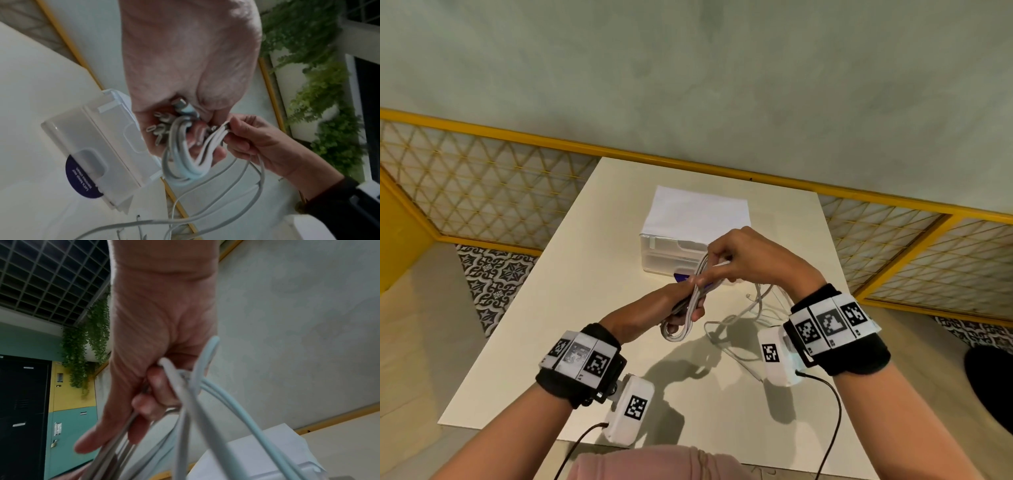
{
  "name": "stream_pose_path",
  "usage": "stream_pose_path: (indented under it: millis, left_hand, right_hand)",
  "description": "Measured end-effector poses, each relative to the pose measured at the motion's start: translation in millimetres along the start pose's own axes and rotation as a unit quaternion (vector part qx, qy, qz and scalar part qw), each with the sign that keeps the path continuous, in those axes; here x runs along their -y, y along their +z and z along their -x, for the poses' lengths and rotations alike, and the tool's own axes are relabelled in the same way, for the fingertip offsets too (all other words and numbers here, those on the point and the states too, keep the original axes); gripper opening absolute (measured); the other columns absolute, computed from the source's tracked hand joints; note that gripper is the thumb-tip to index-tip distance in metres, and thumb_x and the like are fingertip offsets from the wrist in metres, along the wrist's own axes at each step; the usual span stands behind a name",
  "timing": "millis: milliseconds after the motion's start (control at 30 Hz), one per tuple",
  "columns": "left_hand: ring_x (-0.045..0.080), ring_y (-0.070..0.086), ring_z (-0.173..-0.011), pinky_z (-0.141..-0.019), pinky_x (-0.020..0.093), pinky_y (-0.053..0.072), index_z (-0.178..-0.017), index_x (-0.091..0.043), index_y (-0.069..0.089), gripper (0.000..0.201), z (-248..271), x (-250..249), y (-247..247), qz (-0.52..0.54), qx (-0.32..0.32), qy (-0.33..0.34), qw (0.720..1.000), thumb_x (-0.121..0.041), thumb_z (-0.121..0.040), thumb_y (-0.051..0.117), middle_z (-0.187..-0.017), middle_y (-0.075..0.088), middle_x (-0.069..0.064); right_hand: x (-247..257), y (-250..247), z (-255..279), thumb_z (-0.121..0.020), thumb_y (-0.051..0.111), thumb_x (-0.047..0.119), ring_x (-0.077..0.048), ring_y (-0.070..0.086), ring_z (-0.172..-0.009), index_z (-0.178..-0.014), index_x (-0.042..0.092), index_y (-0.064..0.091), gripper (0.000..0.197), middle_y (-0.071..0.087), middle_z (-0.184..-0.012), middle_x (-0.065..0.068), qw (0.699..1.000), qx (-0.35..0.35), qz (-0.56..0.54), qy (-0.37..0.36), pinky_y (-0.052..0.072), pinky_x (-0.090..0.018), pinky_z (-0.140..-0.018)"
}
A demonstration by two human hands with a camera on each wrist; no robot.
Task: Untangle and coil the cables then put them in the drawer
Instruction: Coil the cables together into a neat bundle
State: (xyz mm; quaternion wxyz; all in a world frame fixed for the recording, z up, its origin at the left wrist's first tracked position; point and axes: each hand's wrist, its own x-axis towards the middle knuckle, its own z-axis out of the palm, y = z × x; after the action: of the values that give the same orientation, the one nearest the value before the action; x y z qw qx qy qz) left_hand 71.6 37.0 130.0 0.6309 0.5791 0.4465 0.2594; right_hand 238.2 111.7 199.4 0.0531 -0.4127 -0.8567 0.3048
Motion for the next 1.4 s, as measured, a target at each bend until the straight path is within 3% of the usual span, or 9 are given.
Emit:
stream_pose_path:
  millis: [167,333,433,600,767,867,967,1233,1400]
  left_hand:
    - [0.007,0.03,-0.054,-0.056,0.021,0.028,-0.082,-0.02,0.042,0.048,-2.4,2.4,-3.3,-0.021,0.016,-0.013,1.0,-0.051,-0.1,0.011,-0.071,0.047,-0.006]
    - [0.006,0.03,-0.056,-0.057,0.019,0.029,-0.073,-0.023,0.035,0.05,-5.1,-2.8,-0.1,-0.114,0.01,-0.001,0.993,-0.059,-0.094,0.008,-0.065,0.039,-0.01]
    - [0.003,0.033,-0.055,-0.058,0.015,0.032,-0.075,-0.022,0.037,0.041,-3.1,-0.2,-1.9,-0.122,0.016,0.011,0.992,-0.053,-0.097,0.021,-0.067,0.04,-0.008]
    - [0.005,0.045,-0.074,-0.075,0.017,0.038,-0.084,-0.022,0.051,0.039,-2.2,-0.6,-6.1,-0.178,0.042,-0.024,0.983,-0.048,-0.099,0.026,-0.081,0.053,-0.007]
    - [0.007,0.065,-0.102,-0.095,0.017,0.046,-0.122,-0.003,0.059,0.036,-7.3,-8.0,-19.9,-0.048,0.125,-0.059,0.989,-0.025,-0.1,0.041,-0.119,0.066,-0.003]
    - [0.013,0.064,-0.067,-0.076,0.024,0.053,-0.119,0.006,0.056,0.033,-12.4,-7.4,-16.2,0.069,0.119,-0.061,0.989,-0.017,-0.099,0.043,-0.094,0.07,0.002]
    - [0.005,0.039,-0.046,-0.056,0.019,0.041,-0.104,-0.004,0.057,0.033,-8.8,-5.8,-8.7,0.13,0.103,-0.057,0.984,-0.031,-0.1,0.037,-0.061,0.042,-0.006]
    - [0.011,0.022,-0.05,-0.047,0.021,0.023,-0.082,-0.011,0.054,0.058,5.1,-8.0,-29.4,0.001,-0.016,-0.032,0.999,-0.058,-0.095,0.023,-0.057,0.026,-0.005]
    - [0.011,0.02,-0.051,-0.048,0.023,0.021,-0.069,-0.018,0.049,0.051,8.5,-0.9,-43.7,0.024,-0.088,-0.012,0.996,-0.054,-0.098,0.026,-0.057,0.028,-0.005]
  right_hand:
    - [-1.6,-12.1,2.3,-0.075,0.078,0.024,-0.012,0.059,-0.067,-0.099,0.018,0.053,0.035,0.069,-0.086,-0.008,0.997,0.049,-0.06,0.007,0.048,-0.028,-0.062]
    - [-0.1,-10.0,-3.1,-0.076,0.076,0.033,-0.005,0.048,-0.08,-0.124,0.039,0.055,0.053,0.047,-0.094,0.005,0.997,0.006,0.074,-0.02,0.044,-0.02,-0.07]
    - [1.3,-12.8,-2.7,-0.078,0.072,0.037,-0.003,0.047,-0.083,-0.112,0.027,0.069,0.036,0.048,-0.103,0.004,0.994,0.044,0.096,0.011,0.043,-0.019,-0.07]
    - [-0.3,-9.4,-5.6,-0.087,0.063,0.034,-0.008,0.057,-0.069,-0.098,0.015,0.07,0.023,0.062,-0.074,0.009,0.988,0.121,0.098,0.014,0.046,-0.027,-0.067]
    - [3.9,-3.6,-10.0,-0.086,0.065,0.031,-0.009,0.055,-0.074,-0.097,0.014,0.07,0.021,0.066,-0.084,0.003,0.988,0.127,0.088,-0.032,0.043,-0.026,-0.067]
    - [6.8,-2.7,-13.4,-0.085,0.067,0.029,-0.015,0.061,-0.08,-0.096,0.014,0.071,0.019,0.07,-0.089,-0.001,0.988,0.122,0.087,-0.046,0.048,-0.033,-0.072]
    - [0.4,-8.0,-11.8,-0.081,0.072,0.028,-0.008,0.058,-0.082,-0.101,0.019,0.07,0.022,0.066,-0.096,0.001,0.995,0.085,0.037,-0.043,0.048,-0.025,-0.073]
    - [-47.9,-18.6,-4.0,-0.087,0.066,0.024,-0.018,0.053,-0.067,-0.091,0.009,0.064,0.015,0.059,-0.073,-0.008,0.985,0.119,-0.125,0.017,0.044,-0.027,-0.065]
    - [-59.6,2.1,-3.0,-0.097,0.046,0.032,-0.016,0.046,-0.063,-0.101,0.015,0.059,0.022,0.047,-0.067,-0.004,0.987,0.01,-0.161,0.008,0.039,-0.028,-0.065]
